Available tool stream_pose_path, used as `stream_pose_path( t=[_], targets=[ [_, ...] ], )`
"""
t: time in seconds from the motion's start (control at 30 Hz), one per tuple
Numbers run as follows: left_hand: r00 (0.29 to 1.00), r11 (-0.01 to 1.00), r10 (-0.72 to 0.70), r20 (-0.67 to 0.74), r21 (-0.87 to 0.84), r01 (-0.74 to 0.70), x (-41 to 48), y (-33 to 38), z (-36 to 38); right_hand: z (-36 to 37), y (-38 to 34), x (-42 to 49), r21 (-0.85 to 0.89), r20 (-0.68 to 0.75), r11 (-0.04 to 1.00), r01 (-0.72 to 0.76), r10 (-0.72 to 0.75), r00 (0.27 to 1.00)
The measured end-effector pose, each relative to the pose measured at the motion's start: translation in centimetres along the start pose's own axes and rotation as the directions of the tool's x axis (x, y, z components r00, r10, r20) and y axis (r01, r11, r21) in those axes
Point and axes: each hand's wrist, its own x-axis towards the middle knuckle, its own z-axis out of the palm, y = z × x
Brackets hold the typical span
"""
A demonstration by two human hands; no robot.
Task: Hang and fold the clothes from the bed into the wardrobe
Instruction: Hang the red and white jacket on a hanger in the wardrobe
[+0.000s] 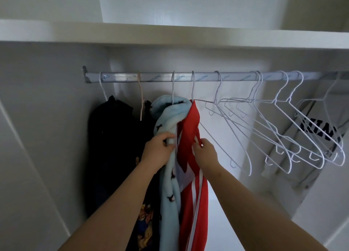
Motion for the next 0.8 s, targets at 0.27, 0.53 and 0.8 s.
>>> stream_pose_path(
  t=[0.27, 0.53, 0.8],
  targets=[
    [0.93, 0.736, 0.362, -0.055, 0.629, -0.25, -4.3, 0.9, 2.4, -1.6, 2.3, -4.7, 0.156, -0.046, 0.987, -0.05, 0.058, 0.997],
    [0.94, 0.956, 0.264, 0.218, 0.068, -0.284, -10.4, 2.0, 10.8, -8.5, 8.3, -13.1, 0.36, -0.203, 0.893, -0.271, 0.358, 0.911],
    [0.696, 0.999, 0.042, 0.717, -0.04, -0.019, -25.6, 1.9, 20.2, -17.1, 16.7, -29.9, 0.57, -0.399, 0.728, -0.38, 0.65, 0.647]
  ],
)
